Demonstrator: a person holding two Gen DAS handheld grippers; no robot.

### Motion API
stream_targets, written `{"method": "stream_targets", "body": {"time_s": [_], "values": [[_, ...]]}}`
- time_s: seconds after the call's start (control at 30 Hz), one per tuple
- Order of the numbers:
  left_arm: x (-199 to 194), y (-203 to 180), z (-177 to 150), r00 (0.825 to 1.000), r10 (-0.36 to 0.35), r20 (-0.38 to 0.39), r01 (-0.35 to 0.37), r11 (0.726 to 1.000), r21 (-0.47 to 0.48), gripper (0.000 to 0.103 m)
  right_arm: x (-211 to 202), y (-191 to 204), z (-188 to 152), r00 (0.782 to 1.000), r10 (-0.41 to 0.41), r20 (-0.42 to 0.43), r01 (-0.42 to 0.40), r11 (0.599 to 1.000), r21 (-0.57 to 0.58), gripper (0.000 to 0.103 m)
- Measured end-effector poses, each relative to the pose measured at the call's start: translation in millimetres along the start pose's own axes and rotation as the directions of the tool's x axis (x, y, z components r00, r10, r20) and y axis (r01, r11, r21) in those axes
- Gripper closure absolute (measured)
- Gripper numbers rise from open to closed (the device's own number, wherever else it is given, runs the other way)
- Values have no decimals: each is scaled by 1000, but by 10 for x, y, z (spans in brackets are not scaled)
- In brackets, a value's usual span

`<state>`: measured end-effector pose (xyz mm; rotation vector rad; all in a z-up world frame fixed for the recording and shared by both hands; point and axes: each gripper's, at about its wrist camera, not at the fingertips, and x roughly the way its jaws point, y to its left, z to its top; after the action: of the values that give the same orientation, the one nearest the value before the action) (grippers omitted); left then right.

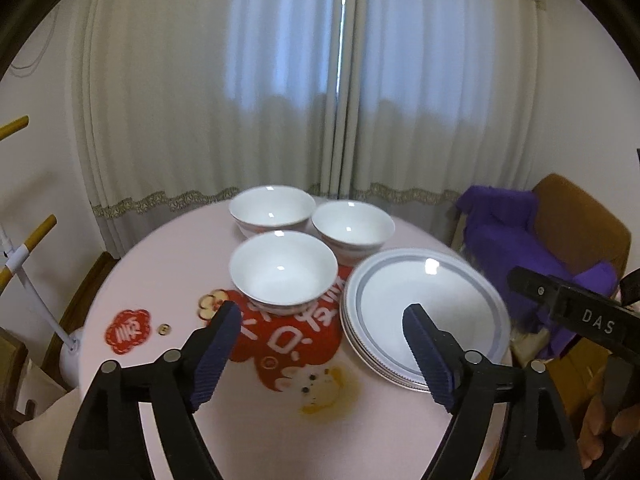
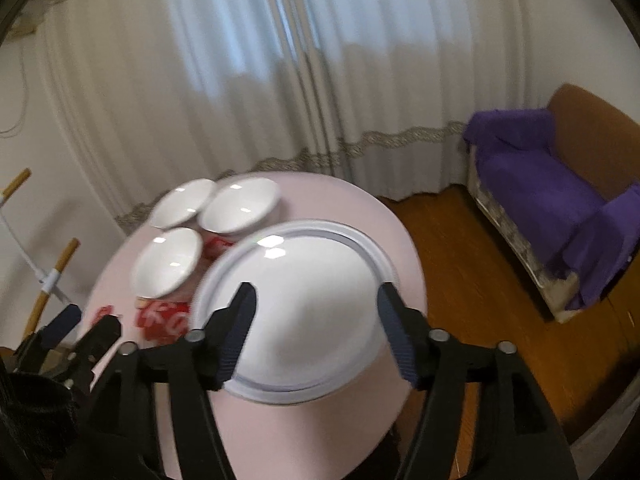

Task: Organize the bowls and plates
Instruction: 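Open both grippers and lift them away from the plate stack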

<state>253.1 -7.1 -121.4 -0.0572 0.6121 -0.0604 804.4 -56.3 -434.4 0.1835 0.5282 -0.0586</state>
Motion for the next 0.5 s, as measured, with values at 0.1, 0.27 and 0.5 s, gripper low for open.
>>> {"method": "stream_targets", "body": {"time_s": [0.1, 0.27, 0.5], "values": [[-180, 135, 57, 1000, -8, 8, 8, 1000, -13, 14, -96, 186, 78, 999, 40, -3, -40, 999, -22, 33], [-339, 404, 197, 1000, -15, 0, 15, 1000, -25, 10, -121, 409, 213, 995, 92, -24, -93, 995, -30, 29], [-225, 802, 589, 997, -18, -77, 14, 999, -45, 9, 166, 639, 465, 980, 154, -123, -157, 987, -17, 29]]}}
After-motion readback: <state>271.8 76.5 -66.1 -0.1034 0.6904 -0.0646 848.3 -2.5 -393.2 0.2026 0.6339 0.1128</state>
